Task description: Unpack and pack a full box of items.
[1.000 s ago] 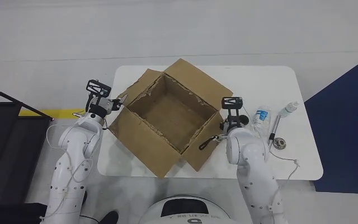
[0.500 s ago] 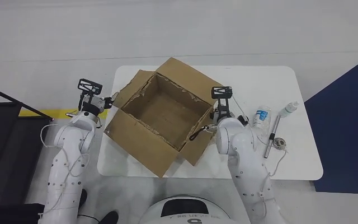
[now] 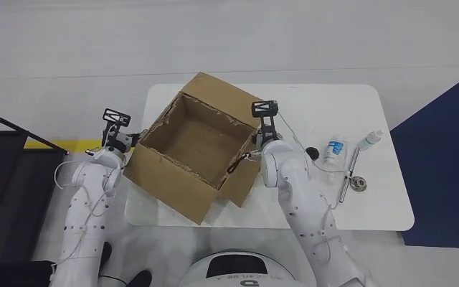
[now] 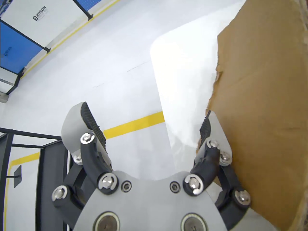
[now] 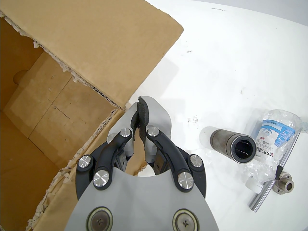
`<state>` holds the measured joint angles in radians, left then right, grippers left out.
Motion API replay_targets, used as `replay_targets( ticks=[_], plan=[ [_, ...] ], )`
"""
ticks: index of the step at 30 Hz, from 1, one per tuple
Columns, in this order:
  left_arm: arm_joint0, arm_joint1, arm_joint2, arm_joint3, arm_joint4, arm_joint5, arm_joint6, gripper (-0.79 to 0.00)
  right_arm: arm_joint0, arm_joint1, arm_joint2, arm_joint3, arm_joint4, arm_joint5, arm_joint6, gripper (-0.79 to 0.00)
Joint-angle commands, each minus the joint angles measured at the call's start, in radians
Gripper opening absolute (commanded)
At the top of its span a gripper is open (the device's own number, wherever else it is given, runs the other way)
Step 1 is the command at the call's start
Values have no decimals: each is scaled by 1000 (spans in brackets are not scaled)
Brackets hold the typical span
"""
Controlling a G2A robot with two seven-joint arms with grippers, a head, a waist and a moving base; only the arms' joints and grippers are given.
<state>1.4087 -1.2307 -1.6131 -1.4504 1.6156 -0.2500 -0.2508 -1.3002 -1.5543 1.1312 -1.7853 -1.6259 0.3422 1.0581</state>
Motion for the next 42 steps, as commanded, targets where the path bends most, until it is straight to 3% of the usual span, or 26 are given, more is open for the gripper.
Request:
replay_targets(
  ticks=[1,7,11,13,16,19,23,28,31,42],
  plan=[
    [5,1,2,-3,-21,-28,11,0,24,-4,-11,15,-12,8,2,-785],
    [37,6,2,-36,-76,-131,56,0,87,-19,-58,34,-23,39,6,-754],
    [57,9,11,-45,-75,-154,77,0,145,-32,-83,84,-15,49,13,-748],
    [61,10,14,-42,-71,-149,82,0,170,-38,-95,104,-31,69,14,-720],
    [63,11,11,-33,-76,-130,86,0,172,-43,-94,76,-51,114,-4,-603],
    [67,12,-5,-34,-81,-92,92,0,114,-38,-59,-36,-93,158,-40,-585],
    [75,15,-32,-54,-102,-60,95,0,-62,-21,32,-275,-104,148,-89,-560],
    [76,16,-40,-63,-106,-54,93,0,-294,1,177,-459,-101,101,-167,-403],
    [76,16,-40,-63,-106,-54,93,0,-386,7,240,-492,-60,75,-211,0],
    [76,16,-40,-63,-106,-54,93,0,-400,8,248,-497,-42,67,-218,0]
  ],
)
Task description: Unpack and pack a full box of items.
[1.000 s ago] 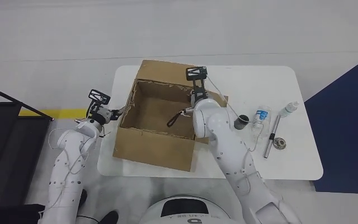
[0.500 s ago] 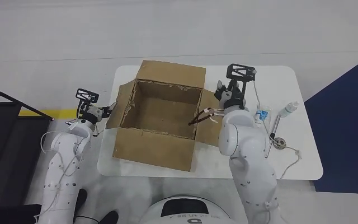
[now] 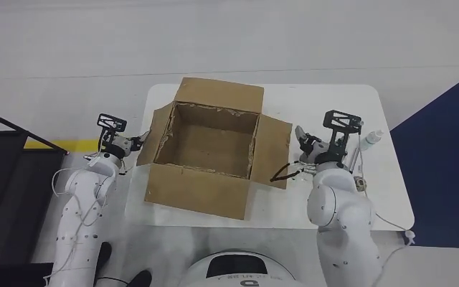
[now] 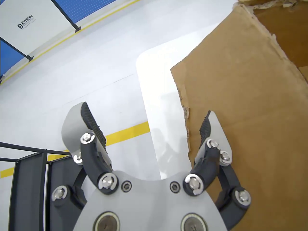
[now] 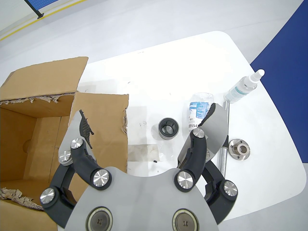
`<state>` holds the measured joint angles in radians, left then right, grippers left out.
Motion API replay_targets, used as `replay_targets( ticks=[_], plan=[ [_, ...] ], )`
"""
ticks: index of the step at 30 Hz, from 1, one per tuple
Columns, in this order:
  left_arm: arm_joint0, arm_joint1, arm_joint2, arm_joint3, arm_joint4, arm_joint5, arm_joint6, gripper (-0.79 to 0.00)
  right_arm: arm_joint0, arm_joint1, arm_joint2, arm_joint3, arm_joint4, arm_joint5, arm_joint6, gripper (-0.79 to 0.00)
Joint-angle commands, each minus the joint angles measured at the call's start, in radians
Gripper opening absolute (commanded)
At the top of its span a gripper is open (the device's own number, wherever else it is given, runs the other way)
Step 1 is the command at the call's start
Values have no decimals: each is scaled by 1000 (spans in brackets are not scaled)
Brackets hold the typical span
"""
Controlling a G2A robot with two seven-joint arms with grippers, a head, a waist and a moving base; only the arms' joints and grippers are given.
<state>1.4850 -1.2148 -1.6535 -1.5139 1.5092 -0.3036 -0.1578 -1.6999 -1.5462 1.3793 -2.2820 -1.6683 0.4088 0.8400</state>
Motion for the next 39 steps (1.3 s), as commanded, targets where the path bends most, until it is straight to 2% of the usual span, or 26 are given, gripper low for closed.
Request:
replay_targets(
  ticks=[1,3,6,9,12,16,17,19,20,22,25,30,39],
  plan=[
    [0,0,0,0,0,0,0,0,-1,0,3,0,2,2,-4,0],
    [0,0,0,0,0,0,0,0,-13,0,33,-7,44,5,-5,0],
    [0,0,0,0,0,0,0,0,-38,7,146,-18,101,-32,59,0],
    [0,0,0,0,0,0,0,0,-34,18,203,26,49,-140,153,0],
    [0,0,0,0,0,0,0,0,17,20,187,101,27,-170,226,0],
    [0,0,0,0,0,0,0,0,141,15,135,266,-52,-125,339,0],
    [0,0,0,0,0,0,0,0,171,14,134,301,-51,-107,363,-43],
    [0,0,0,0,0,0,0,0,211,12,129,351,-66,-88,384,-200],
    [0,0,0,0,0,0,0,0,223,11,129,365,-68,-79,394,-249],
    [0,0,0,0,0,0,0,0,236,10,135,385,-76,-62,404,-289],
    [0,0,0,0,0,0,0,0,248,10,144,398,-91,-43,415,-394],
    [0,0,0,0,0,0,0,0,248,10,172,393,-95,-32,438,-434],
    [0,0,0,0,0,0,0,0,287,5,151,494,-116,-33,457,-434]
  ],
)
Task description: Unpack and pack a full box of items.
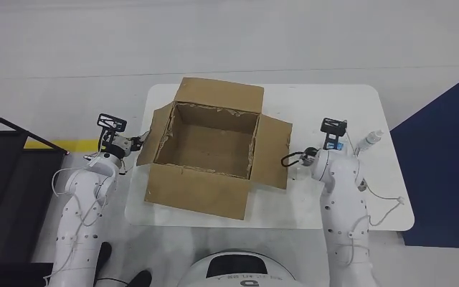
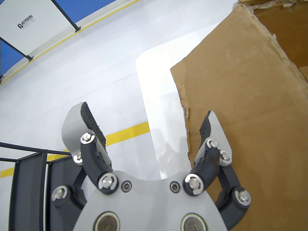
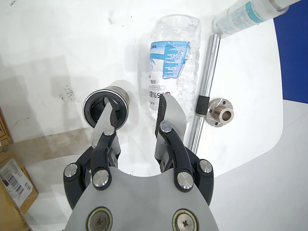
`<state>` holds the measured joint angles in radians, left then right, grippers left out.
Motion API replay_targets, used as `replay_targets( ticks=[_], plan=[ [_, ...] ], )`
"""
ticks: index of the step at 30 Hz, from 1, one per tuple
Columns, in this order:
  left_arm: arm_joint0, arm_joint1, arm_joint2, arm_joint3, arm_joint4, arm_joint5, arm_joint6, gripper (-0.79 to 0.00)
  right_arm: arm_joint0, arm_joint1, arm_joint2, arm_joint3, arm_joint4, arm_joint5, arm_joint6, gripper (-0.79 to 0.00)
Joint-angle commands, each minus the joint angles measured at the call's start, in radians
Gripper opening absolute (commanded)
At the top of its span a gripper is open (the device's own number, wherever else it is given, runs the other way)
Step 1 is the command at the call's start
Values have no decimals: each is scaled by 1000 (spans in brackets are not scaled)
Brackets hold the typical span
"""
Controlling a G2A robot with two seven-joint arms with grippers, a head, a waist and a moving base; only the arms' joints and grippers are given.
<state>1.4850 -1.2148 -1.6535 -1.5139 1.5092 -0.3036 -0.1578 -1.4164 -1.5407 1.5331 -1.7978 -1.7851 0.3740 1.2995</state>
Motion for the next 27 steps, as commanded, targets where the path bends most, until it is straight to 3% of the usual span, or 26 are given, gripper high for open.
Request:
replay_targets(
  ticks=[1,10,12,15,27],
  plan=[
    [0,0,0,0,0,0,0,0,7,-1,-5,19,2,3,-4,-434],
    [0,0,0,0,0,0,0,0,47,-7,-12,104,12,21,-9,-483],
    [0,0,0,0,0,0,0,0,55,-8,-15,118,9,20,-5,-573],
    [0,0,0,0,0,0,0,0,58,-9,-16,117,4,18,2,-785],
    [0,0,0,0,0,0,0,0,-4,-10,55,-40,79,27,19,-785]
  ],
)
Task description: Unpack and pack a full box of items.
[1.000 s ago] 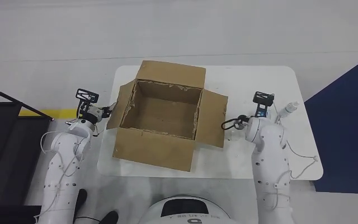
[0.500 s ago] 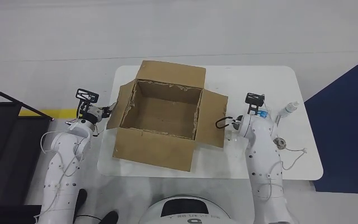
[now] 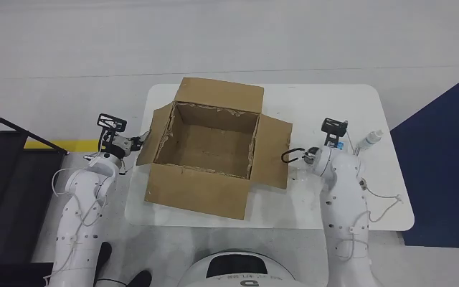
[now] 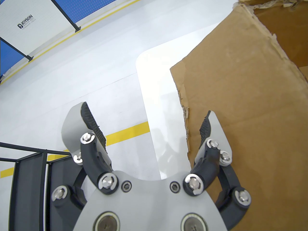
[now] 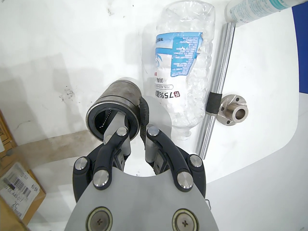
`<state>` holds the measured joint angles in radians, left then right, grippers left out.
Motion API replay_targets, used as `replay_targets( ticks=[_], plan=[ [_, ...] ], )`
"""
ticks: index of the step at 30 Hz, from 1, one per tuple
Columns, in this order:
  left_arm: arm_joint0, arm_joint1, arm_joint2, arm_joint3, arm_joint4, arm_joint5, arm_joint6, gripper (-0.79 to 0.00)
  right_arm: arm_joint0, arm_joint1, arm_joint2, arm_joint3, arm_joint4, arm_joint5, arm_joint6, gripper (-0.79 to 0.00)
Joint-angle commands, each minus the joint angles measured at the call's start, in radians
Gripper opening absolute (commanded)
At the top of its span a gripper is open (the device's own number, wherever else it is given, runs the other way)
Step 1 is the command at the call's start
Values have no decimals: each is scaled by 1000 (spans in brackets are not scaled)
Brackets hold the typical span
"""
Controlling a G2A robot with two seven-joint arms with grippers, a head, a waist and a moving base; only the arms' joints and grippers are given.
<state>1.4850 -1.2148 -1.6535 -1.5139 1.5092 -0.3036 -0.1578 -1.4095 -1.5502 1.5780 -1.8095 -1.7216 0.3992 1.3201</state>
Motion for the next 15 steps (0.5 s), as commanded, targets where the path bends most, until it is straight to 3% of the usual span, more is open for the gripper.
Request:
replay_targets(
  ticks=[1,10,15],
  plan=[
    [0,0,0,0,0,0,0,0,-24,-1,19,-69,43,3,-4,-785],
    [0,0,0,0,0,0,0,0,-206,-6,82,-519,433,-66,-46,-785],
    [0,0,0,0,0,0,0,0,-194,-1,-17,-541,443,-139,-55,-785]
  ],
)
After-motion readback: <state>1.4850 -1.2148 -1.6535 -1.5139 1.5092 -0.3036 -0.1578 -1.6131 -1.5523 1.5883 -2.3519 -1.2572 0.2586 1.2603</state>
